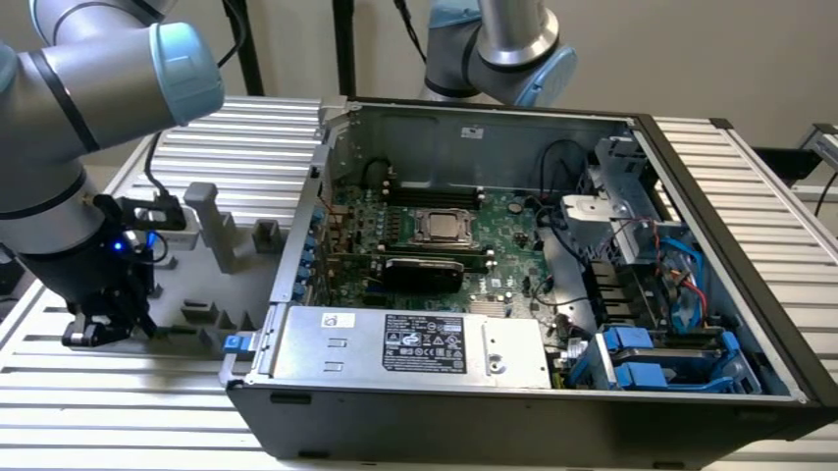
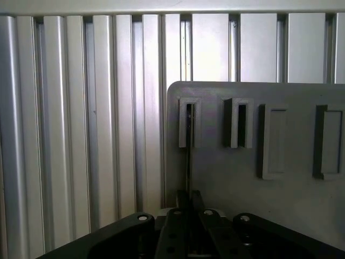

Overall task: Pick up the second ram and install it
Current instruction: 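Pick up the second ram and move it above second insertion slot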

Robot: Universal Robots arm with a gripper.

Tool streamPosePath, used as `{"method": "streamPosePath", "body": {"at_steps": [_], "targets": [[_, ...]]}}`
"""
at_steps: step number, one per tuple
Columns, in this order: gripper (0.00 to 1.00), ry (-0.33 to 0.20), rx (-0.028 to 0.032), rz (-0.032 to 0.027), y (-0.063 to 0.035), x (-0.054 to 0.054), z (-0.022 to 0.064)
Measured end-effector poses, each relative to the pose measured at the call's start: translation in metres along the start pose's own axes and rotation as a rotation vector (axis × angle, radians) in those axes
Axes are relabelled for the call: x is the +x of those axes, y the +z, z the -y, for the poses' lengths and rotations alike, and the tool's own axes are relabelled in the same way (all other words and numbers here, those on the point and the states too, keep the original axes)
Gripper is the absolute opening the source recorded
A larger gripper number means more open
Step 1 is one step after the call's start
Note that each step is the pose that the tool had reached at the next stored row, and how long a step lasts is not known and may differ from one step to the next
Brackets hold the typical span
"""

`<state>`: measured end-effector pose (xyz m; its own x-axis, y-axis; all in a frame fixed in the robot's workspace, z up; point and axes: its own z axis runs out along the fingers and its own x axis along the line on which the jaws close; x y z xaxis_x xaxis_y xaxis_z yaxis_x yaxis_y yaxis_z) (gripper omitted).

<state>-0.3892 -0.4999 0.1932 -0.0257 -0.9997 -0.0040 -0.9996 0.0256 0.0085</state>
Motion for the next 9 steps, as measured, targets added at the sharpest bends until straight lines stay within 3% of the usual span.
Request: {"method": "streamPosePath", "body": {"at_steps": [9], "targets": [[0.14, 0.0, -0.0004, -0.0003, -0.0088, 0.0, -0.0001]]}}
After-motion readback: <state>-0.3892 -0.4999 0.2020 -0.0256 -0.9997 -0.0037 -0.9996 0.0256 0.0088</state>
